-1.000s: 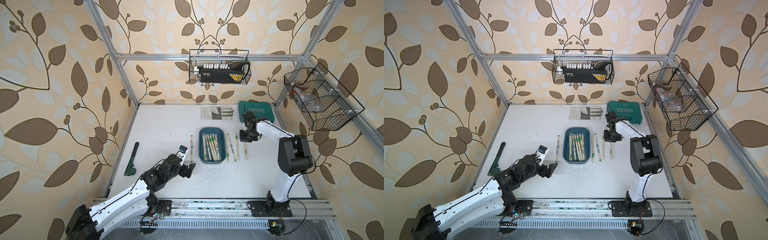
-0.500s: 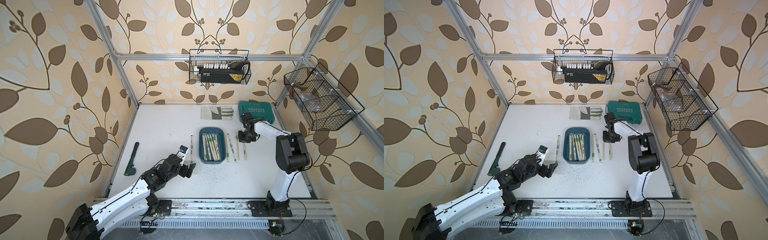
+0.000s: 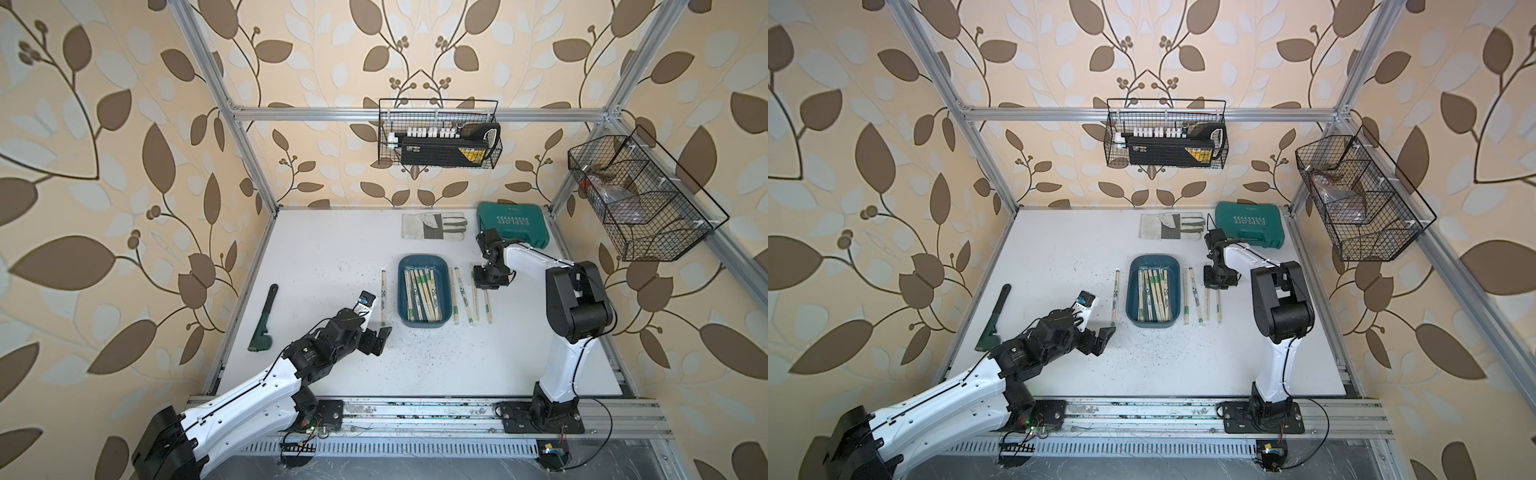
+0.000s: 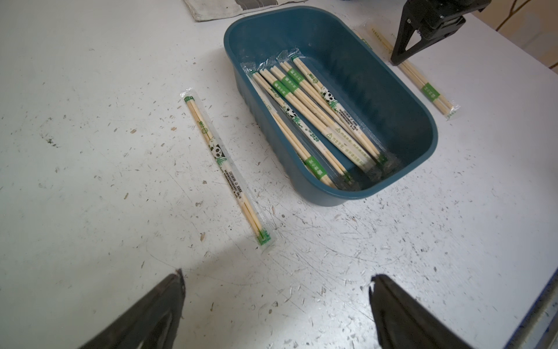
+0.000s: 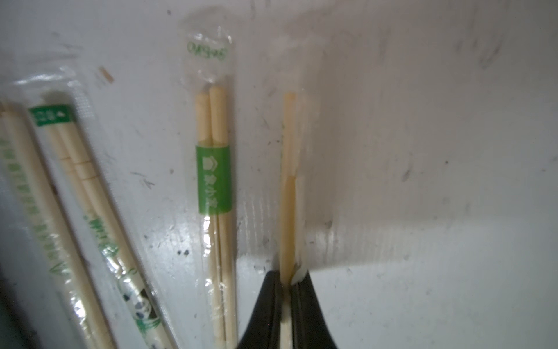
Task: Take the paired disposable chopsticks out of the storage box
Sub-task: Place the paired disposable chopsticks at the center of the board.
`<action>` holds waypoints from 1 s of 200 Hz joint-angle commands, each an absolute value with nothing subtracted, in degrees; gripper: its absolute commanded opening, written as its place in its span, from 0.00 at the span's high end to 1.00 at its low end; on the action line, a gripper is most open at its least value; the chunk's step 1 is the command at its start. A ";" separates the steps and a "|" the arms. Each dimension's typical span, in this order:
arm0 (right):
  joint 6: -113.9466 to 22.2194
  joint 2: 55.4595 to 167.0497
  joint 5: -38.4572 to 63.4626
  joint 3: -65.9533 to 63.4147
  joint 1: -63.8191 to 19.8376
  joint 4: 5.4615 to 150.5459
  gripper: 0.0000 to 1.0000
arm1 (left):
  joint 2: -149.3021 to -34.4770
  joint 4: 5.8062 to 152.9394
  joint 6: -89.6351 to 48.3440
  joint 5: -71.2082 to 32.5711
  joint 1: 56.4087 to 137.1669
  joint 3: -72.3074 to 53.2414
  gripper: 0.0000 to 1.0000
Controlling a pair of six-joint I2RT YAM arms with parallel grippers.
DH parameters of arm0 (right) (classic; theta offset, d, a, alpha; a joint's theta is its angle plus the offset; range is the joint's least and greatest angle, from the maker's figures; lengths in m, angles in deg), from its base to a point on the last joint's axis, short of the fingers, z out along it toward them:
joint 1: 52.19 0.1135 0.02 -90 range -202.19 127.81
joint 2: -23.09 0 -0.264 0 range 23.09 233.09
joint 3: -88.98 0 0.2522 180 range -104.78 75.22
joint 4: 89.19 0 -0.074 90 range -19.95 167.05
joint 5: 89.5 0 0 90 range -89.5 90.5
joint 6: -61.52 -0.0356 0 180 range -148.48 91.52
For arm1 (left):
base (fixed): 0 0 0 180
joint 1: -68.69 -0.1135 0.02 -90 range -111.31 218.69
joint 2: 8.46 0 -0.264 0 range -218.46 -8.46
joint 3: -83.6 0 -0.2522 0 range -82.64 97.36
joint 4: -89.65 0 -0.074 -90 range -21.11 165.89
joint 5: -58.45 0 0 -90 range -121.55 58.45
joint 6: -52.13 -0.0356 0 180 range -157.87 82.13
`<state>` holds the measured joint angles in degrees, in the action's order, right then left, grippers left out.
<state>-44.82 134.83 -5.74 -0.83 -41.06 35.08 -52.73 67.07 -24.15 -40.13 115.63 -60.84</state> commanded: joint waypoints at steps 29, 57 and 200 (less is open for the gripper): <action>-44.73 135.94 -6.88 -0.43 -40.81 34.51 0.78 | -52.85 68.68 -24.59 -40.34 115.63 -60.09 0.01; -44.65 136.03 -6.88 -0.72 -40.83 34.35 0.77 | -52.85 68.68 -24.58 -40.40 115.62 -60.14 0.01; -46.20 120.78 -1.63 -3.70 -39.21 28.81 0.63 | -59.45 48.60 -15.32 -50.43 115.71 -41.40 0.17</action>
<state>-44.97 127.10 -4.93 -3.52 -40.47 29.66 -56.05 56.67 -20.35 -45.02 115.63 -51.50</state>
